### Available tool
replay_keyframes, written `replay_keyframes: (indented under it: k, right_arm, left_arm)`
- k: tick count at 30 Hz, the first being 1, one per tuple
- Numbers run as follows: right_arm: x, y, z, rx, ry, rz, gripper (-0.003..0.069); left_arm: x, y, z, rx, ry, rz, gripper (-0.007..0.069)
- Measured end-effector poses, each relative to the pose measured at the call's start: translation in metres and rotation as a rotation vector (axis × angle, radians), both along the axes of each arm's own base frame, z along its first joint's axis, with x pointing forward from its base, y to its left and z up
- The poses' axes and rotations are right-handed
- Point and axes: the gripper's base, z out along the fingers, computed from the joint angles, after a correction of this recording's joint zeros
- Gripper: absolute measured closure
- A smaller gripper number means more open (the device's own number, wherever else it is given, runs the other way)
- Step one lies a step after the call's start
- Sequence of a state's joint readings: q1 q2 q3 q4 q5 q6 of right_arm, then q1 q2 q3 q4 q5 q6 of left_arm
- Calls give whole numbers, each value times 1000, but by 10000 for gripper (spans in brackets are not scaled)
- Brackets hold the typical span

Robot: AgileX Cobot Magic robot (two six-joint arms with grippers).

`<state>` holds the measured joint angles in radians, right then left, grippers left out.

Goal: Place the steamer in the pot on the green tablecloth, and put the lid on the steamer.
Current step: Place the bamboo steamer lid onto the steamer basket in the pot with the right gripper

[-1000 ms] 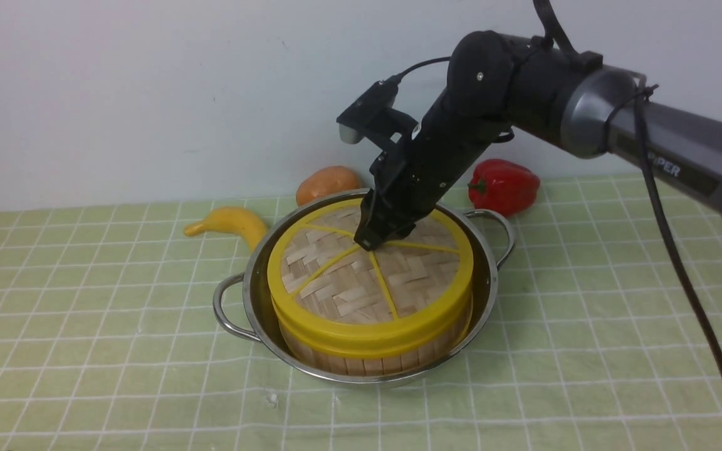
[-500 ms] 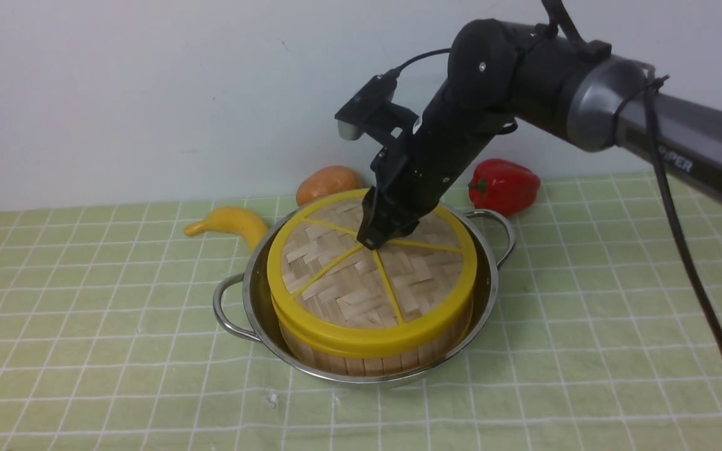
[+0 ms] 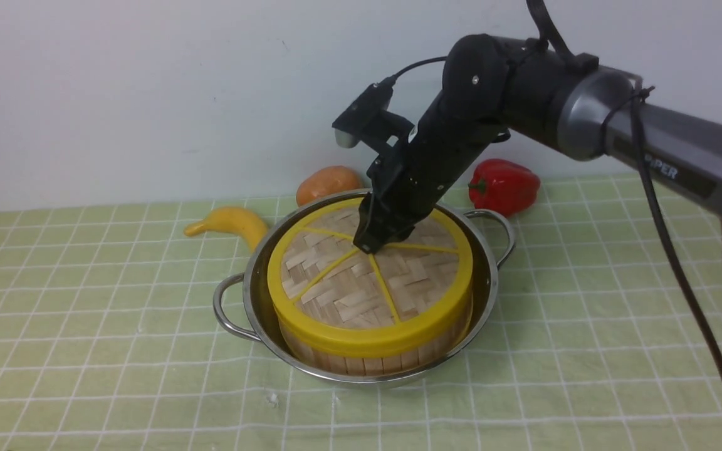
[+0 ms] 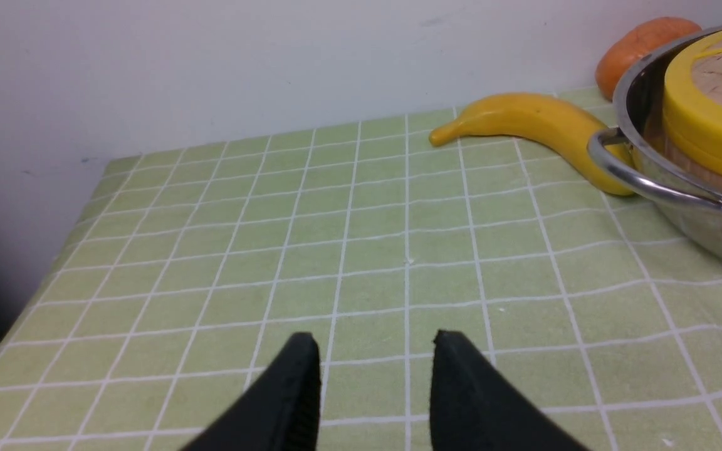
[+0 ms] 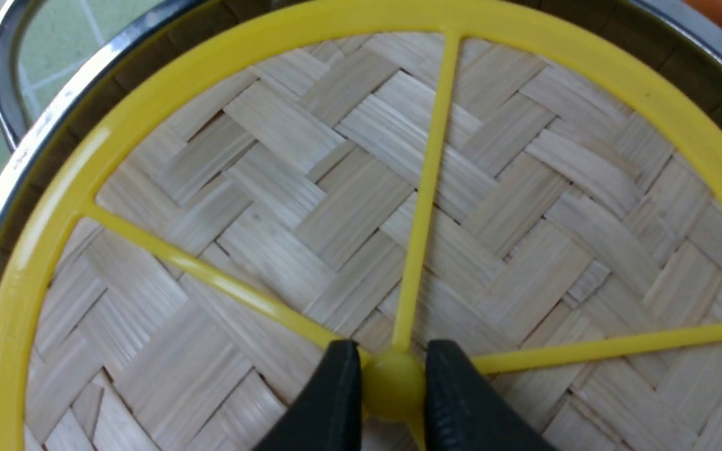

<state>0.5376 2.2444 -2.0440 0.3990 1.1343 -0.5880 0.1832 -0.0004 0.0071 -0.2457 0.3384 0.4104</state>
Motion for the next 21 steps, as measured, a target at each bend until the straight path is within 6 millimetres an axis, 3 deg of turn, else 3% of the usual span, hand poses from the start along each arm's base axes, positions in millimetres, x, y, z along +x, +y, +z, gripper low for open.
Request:
replay_keyframes:
  k: [11, 12, 15, 17, 18, 21]
  right_arm:
    - [0, 0, 0, 3, 6, -8, 507]
    - [0, 0, 0, 4, 9, -13, 491]
    - [0, -1, -1, -2, 23, -32, 343]
    - [0, -1, -2, -9, 28, -33, 295]
    - [-1, -2, 4, -10, 21, -35, 230]
    - [-4, -4, 27, 11, -10, -45, 203]
  left_arm:
    - [0, 0, 0, 0, 0, 0, 382]
    - [0, 0, 0, 0, 0, 0, 382]
    - [0, 0, 0, 0, 0, 0, 382]
    - [0, 0, 0, 0, 0, 0, 382]
    - [0, 0, 0, 0, 0, 0, 382]
    - [0, 0, 0, 0, 0, 0, 382]
